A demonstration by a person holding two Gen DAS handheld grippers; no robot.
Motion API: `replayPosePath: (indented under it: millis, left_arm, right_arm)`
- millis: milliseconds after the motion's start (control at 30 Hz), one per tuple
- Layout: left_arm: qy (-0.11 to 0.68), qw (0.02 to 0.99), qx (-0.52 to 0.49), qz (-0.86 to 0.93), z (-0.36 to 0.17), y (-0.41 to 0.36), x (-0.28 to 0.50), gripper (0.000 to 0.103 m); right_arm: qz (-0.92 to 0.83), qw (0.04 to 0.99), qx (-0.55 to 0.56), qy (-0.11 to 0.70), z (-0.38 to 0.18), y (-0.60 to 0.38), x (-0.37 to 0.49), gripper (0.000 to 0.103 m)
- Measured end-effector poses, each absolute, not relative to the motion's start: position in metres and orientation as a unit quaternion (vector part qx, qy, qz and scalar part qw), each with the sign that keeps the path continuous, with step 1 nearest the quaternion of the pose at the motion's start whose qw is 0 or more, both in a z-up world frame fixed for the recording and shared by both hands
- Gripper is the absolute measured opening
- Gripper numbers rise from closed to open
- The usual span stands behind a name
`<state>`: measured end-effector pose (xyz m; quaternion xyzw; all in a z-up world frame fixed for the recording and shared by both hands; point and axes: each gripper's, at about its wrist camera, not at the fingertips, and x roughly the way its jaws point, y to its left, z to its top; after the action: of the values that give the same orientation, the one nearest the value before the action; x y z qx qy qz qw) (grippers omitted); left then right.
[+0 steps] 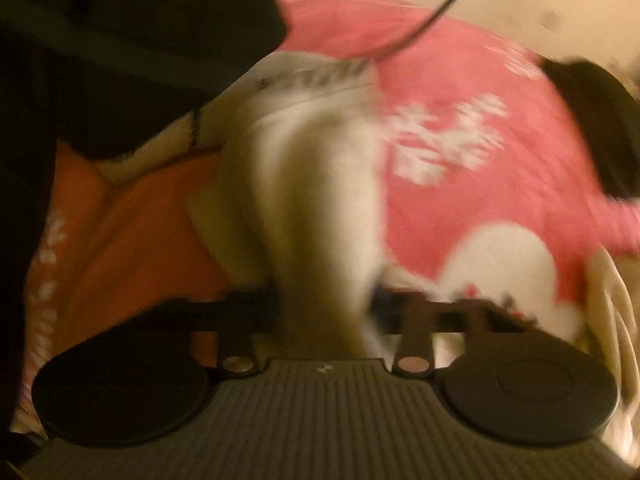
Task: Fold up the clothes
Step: 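Grasp the trouser waistband with the right gripper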
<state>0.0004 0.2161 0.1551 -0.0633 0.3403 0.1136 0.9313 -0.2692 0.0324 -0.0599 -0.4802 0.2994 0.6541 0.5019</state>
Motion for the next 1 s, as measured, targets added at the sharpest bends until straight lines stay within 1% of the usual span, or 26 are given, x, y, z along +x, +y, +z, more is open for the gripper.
replayPosePath:
  millis: [100,233,300,400,500,567,600,633,667,700,733,800,833,867,900,967,1000]
  left_arm:
    - [0.385,0.915,-0.087,0.088,0.105,0.222,0.026,0.060]
    - [0.431,0.890,-0.145,0.040,0.047,0.239,0.040,0.060]
    - [0.446,0.881,-0.157,0.021,0.026,0.243,0.043,0.060]
    - [0.460,0.875,-0.148,-0.004,0.001,0.240,0.045,0.060]
    - [0.471,0.871,-0.139,-0.023,-0.019,0.229,0.050,0.061]
    - [0.483,0.864,-0.139,-0.031,-0.033,0.227,0.055,0.062]
    - [0.489,0.860,-0.143,-0.032,-0.039,0.227,0.057,0.062]
    - [0.494,0.857,-0.146,-0.034,-0.046,0.227,0.058,0.062]
    - [0.494,0.855,-0.151,-0.037,-0.050,0.229,0.061,0.062]
    - [0.495,0.854,-0.155,-0.040,-0.054,0.231,0.063,0.062]
    - [0.495,0.853,-0.160,-0.043,-0.057,0.232,0.066,0.064]
    - [0.489,0.854,-0.168,-0.055,-0.061,0.236,0.071,0.066]
    - [0.484,0.855,-0.174,-0.063,-0.062,0.237,0.073,0.069]
    - [0.480,0.856,-0.179,-0.071,-0.063,0.237,0.076,0.071]
    - [0.477,0.856,-0.184,-0.080,-0.064,0.237,0.080,0.072]
    - [0.471,0.857,-0.190,-0.089,-0.068,0.235,0.088,0.073]
    - [0.469,0.858,-0.191,-0.091,-0.070,0.233,0.093,0.073]
  right_arm:
    - [0.643,0.513,-0.467,0.323,-0.032,0.003,-0.242,0.014]
    - [0.578,0.543,-0.503,0.342,0.017,-0.063,-0.187,0.014]
    - [0.536,0.553,-0.528,0.358,0.043,-0.102,-0.152,0.014]
    - [0.447,0.566,-0.588,0.367,0.073,-0.158,-0.089,0.014]
    - [0.358,0.580,-0.635,0.363,0.075,-0.197,-0.032,0.015]
    - [0.334,0.587,-0.623,0.394,0.059,-0.215,-0.006,0.021]
    - [0.332,0.584,-0.610,0.420,0.049,-0.219,0.002,0.029]
    - [0.332,0.577,-0.596,0.449,0.039,-0.224,0.005,0.045]
    - [0.332,0.569,-0.582,0.477,0.030,-0.228,0.009,0.056]
    - [0.334,0.572,-0.570,0.487,0.027,-0.234,0.009,0.069]
    - [0.335,0.577,-0.547,0.505,0.032,-0.242,0.011,0.075]
    - [0.338,0.585,-0.502,0.540,0.042,-0.259,0.015,0.078]
    - [0.334,0.593,-0.458,0.572,0.051,-0.259,0.023,0.079]
    - [0.333,0.601,-0.417,0.596,0.065,-0.269,0.029,0.079]
    - [0.332,0.622,-0.375,0.602,0.084,-0.279,0.035,0.079]
    - [0.338,0.688,-0.291,0.573,0.123,-0.289,0.052,0.081]
    - [0.343,0.719,-0.248,0.551,0.139,-0.292,0.059,0.087]
